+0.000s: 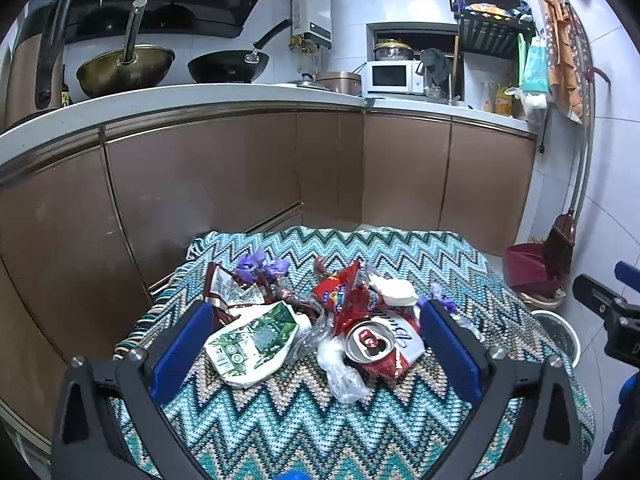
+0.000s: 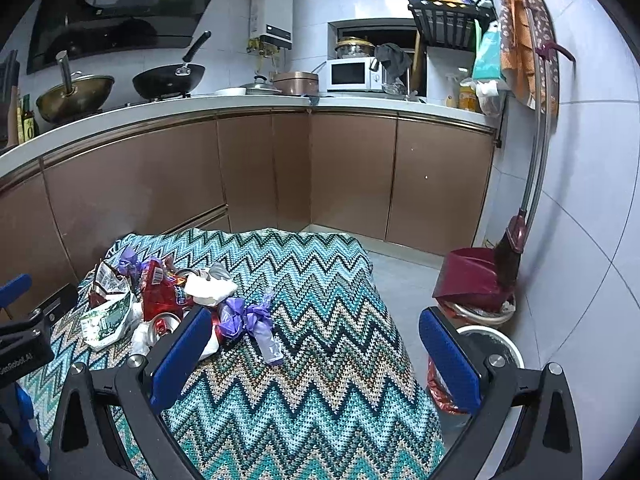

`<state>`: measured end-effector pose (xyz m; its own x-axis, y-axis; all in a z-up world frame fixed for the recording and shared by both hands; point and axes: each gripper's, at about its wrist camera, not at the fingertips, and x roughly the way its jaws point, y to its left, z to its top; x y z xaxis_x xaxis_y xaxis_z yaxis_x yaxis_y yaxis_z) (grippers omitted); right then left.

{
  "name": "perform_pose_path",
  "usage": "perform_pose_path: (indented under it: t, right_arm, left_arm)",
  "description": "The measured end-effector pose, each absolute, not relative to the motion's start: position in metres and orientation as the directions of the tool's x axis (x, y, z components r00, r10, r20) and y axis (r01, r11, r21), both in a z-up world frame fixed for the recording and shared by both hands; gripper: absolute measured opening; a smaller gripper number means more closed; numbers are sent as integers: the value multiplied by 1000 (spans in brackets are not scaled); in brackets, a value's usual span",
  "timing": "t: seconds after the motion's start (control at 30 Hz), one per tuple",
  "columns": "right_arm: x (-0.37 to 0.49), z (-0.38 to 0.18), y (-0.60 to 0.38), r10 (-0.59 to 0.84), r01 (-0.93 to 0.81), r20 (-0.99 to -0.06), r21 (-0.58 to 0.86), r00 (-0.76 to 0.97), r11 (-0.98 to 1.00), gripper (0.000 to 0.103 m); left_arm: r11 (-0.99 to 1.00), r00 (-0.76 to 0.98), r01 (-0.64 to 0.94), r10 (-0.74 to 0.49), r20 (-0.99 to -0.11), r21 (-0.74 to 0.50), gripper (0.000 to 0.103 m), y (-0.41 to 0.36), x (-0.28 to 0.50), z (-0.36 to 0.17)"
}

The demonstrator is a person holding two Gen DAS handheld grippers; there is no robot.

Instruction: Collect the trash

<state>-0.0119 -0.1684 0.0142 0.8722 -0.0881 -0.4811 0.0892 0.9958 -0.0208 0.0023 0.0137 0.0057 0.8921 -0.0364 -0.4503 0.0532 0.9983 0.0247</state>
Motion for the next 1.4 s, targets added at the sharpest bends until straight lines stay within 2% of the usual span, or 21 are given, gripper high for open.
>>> perform_pose_path:
  t: [0.3, 0.47, 0.7, 0.87, 0.97, 1.0, 1.03, 1.07, 1.13, 1.27, 1.33, 1.4]
  right_arm:
    - [-8, 12, -167, -9, 19, -486, 15, 874, 1000, 103]
    - [3, 5, -164, 61, -45, -506, 43, 861, 998, 103]
    - [39, -14, -151, 152, -144, -569, 59, 808, 988, 103]
    - [73, -28, -147, 221, -208, -615, 94, 757, 974, 94]
    - [97, -39, -146, 277, -251, -644, 134, 714, 959, 83]
    - [106, -43, -147, 301, -265, -656, 158, 692, 951, 75]
    - [113, -46, -148, 325, -275, -664, 183, 673, 944, 68]
    - [121, -50, -150, 353, -285, -673, 214, 650, 934, 66]
    - [133, -57, -152, 386, -292, -682, 256, 622, 922, 63]
    - [160, -69, -158, 473, -289, -677, 374, 565, 881, 59]
    - [173, -73, -158, 500, -287, -672, 411, 547, 865, 57]
    - [185, -76, -155, 518, -286, -672, 433, 529, 855, 56]
  left_arm:
    - [999, 888, 28, -5, -461, 42, 103, 31, 5, 1]
    - [1000, 881, -4, 9, -472, 10, 103, 55, 11, -4]
    - [999, 821, 37, -50, -569, -33, 103, 70, 39, -17]
    - [986, 772, 154, -162, -614, -66, 103, 54, 71, -22]
    - [971, 730, 222, -226, -645, -89, 103, 38, 95, -27]
    - [966, 719, 239, -242, -651, -96, 102, 32, 103, -29]
    - [963, 710, 249, -255, -656, -104, 99, 29, 110, -32]
    - [958, 696, 259, -272, -665, -121, 95, 25, 119, -35]
    - [946, 656, 283, -310, -688, -157, 69, 19, 136, -43]
    - [931, 591, 305, -351, -726, -202, 57, 12, 163, -61]
    - [922, 564, 320, -372, -737, -220, 41, 9, 171, -68]
    - [916, 542, 327, -382, -748, -231, 31, 7, 176, -74]
